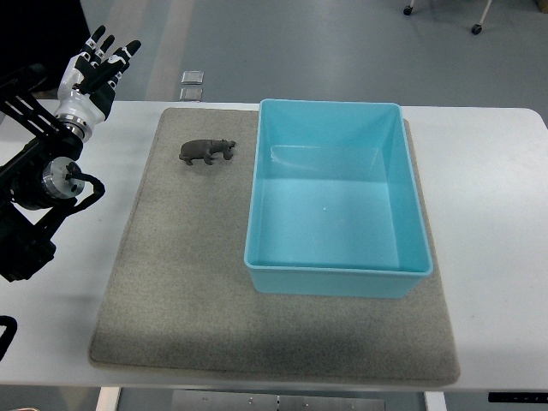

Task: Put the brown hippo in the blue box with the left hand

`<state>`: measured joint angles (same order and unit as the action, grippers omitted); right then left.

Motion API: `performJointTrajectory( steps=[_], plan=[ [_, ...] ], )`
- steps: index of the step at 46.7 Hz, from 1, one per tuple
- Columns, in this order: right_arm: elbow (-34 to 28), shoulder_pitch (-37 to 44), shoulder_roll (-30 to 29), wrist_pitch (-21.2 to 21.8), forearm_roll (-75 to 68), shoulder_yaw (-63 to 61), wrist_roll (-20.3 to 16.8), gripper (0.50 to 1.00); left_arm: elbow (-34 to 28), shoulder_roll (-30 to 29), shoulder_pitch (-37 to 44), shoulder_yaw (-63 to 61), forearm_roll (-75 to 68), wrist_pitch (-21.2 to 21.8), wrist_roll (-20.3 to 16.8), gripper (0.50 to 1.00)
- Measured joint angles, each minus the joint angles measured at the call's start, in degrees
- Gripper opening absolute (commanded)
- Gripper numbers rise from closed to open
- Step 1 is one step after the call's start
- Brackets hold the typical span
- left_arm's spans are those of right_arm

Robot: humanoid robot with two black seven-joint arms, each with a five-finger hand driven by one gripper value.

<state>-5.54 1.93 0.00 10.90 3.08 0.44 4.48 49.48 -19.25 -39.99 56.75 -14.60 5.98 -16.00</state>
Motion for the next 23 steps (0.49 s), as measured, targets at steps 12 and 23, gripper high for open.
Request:
performJointTrajectory(
  steps=[12, 23],
  plan=[
    [0.0, 0.0, 0.0, 0.0, 0.0, 0.0, 0.0, 0.936, 0.9, 0.02, -0.14, 0.02, 0.01, 0.0, 0.0, 0.996],
    [0.0, 0.0, 0.0, 0.0, 0.0, 0.0, 0.0, 0.936, 1.4, 0.01, -0.18, 0.05, 0.07, -0.04, 0.0, 0.996]
  ],
)
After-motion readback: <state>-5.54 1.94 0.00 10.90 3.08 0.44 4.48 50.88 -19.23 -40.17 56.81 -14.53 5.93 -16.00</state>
